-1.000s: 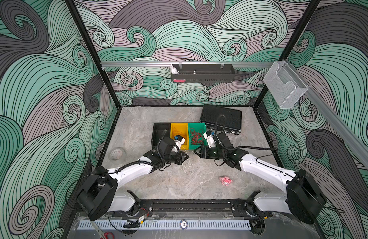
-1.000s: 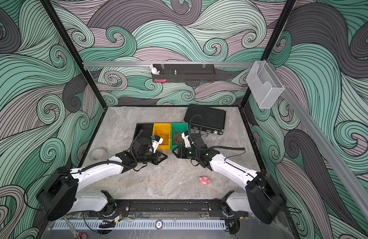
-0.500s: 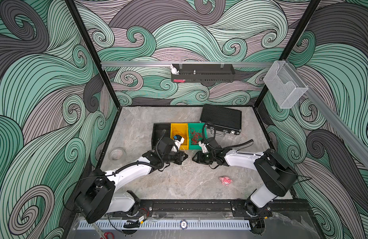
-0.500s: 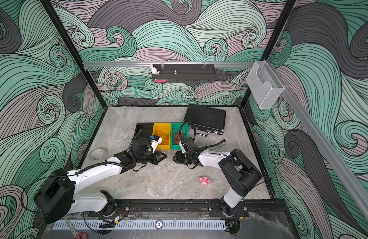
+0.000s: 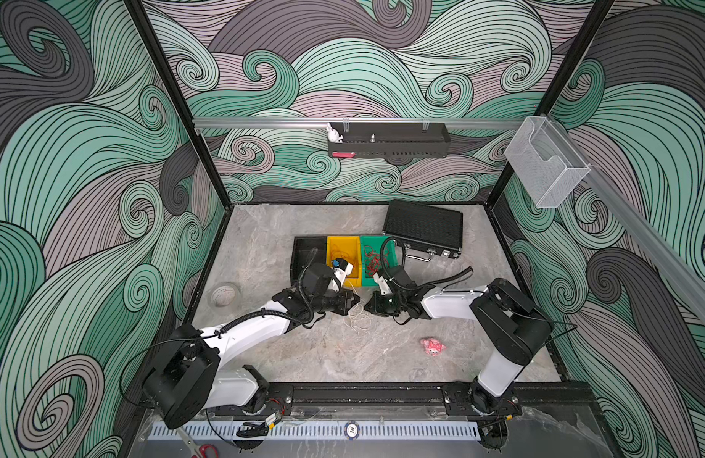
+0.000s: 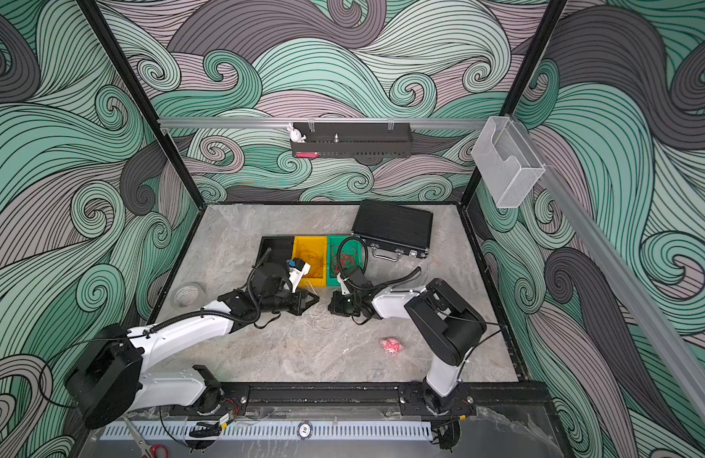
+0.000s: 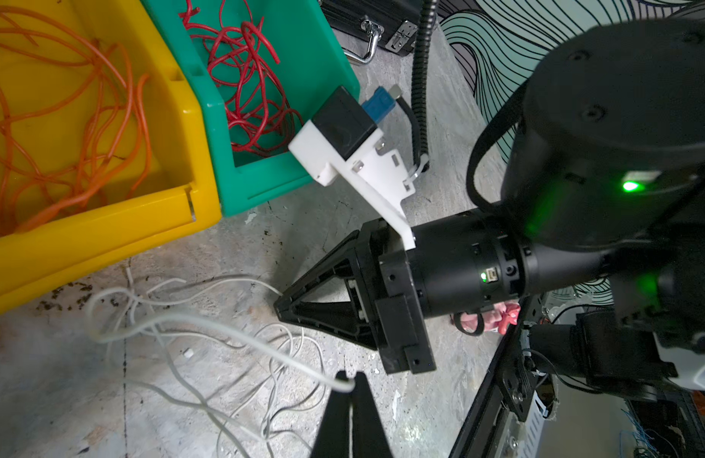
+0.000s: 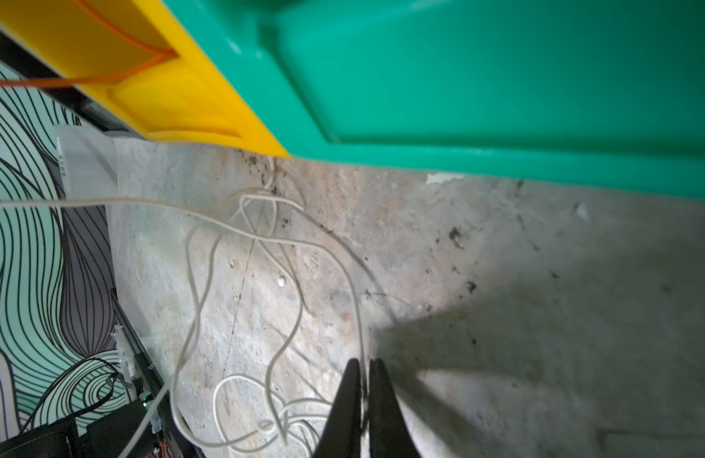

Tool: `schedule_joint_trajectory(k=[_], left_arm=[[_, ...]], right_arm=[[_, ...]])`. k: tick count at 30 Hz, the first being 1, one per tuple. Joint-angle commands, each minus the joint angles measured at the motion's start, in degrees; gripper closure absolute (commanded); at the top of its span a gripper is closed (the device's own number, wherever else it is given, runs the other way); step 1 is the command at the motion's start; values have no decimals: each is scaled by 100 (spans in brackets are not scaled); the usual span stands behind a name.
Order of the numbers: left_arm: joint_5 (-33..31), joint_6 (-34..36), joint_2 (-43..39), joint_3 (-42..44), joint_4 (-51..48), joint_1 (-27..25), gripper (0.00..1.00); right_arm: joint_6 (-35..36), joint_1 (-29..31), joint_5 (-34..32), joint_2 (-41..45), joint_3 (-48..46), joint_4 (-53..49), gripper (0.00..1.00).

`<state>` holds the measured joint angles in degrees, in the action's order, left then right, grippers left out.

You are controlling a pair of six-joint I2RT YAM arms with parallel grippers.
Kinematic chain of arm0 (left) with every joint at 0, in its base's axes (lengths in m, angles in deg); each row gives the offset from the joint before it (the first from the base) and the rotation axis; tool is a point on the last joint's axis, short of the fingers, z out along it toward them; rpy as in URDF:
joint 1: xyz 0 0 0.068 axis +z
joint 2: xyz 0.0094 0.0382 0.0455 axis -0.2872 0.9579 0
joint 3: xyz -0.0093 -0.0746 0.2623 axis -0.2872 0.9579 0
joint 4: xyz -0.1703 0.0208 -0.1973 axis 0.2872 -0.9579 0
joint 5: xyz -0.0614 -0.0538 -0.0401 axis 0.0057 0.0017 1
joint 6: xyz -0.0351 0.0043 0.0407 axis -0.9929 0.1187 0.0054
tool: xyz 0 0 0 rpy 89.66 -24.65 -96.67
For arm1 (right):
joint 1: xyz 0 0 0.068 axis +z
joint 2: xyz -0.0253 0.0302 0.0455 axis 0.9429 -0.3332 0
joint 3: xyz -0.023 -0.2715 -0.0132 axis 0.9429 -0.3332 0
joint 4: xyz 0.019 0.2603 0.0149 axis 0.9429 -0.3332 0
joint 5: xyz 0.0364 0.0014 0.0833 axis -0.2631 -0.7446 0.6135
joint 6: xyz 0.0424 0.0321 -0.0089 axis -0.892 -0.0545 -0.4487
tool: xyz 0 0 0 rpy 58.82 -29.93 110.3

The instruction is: Untangle the cables

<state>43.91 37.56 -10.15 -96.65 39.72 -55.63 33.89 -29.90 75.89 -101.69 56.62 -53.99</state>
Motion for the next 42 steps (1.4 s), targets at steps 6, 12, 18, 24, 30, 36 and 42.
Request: schedule_joint_trajectory(k=[6, 12, 18, 24, 30, 36, 42], left_arm=[[-168, -179, -519, -69, -231, 27, 100], [-220, -196, -784, -158, -352, 46, 100], [-48, -103, -782, -290, -386, 61, 100], [365, 274, -712, -351, -363, 62, 94], [402, 378, -449, -381, -309, 57, 90], [691, 240, -197, -310, 62, 53, 87], [637, 206, -248, -300, 52, 57, 83]], right_arm=[[591, 8, -635, 1394, -71, -558, 96], [947, 5, -1036, 2299, -50, -1280, 96], [859, 5, -448, 2793, 40, -1239, 96], [449, 7, 156, 2793, 201, -892, 96], [-46, 25, 679, 2590, 214, -320, 97], [-146, 57, 700, 2494, 207, -181, 97], [-169, 58, 699, 2316, 134, -57, 97]])
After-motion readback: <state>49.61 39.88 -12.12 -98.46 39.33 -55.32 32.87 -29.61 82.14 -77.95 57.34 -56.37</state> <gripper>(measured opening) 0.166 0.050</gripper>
